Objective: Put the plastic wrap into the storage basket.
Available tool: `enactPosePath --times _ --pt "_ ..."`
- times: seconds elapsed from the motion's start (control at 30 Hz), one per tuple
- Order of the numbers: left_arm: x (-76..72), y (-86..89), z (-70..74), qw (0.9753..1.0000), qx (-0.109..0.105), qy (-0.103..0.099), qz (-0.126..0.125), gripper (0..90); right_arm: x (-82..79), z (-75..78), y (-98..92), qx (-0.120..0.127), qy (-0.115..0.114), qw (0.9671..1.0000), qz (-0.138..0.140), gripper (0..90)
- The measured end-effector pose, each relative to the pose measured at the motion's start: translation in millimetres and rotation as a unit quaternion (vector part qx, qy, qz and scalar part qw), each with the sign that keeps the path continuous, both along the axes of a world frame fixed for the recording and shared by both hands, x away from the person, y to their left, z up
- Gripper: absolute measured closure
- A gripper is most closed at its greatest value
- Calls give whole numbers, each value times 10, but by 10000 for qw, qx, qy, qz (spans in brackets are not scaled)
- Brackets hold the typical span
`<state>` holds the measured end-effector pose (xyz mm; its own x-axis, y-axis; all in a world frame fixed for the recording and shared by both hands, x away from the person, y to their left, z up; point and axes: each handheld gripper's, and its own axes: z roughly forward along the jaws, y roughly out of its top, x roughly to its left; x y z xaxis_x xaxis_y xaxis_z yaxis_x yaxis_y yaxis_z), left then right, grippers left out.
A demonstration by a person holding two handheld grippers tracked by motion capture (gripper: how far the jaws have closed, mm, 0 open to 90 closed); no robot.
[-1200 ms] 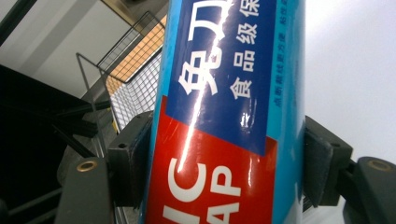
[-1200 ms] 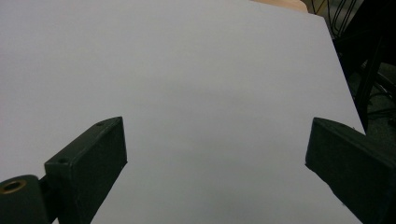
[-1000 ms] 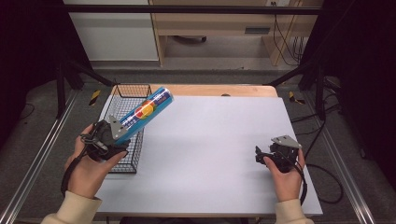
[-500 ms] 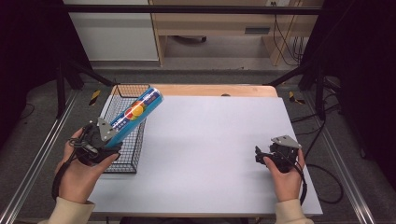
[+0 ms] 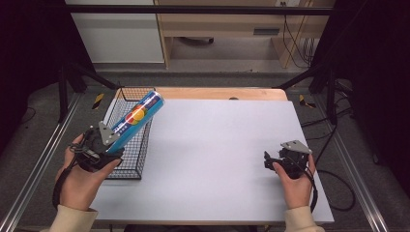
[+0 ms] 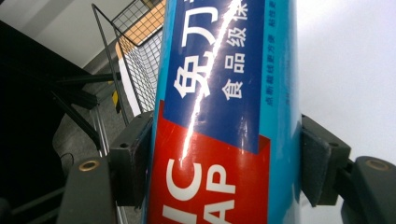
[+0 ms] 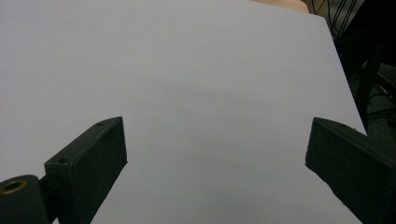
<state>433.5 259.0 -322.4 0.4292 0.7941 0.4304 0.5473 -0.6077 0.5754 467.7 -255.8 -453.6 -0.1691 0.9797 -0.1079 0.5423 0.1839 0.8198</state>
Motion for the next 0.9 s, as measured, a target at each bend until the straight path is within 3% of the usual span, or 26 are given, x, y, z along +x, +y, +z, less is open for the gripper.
enactPosePath --times 0.67,0.9 --pt "168 90 -85 9995 -7 184 238 311 5 -14 16 -10 42 10000 2 57" --pt "297 100 -118 9987 -3 295 407 312 6 -21 36 -4 56 10000 16 57"
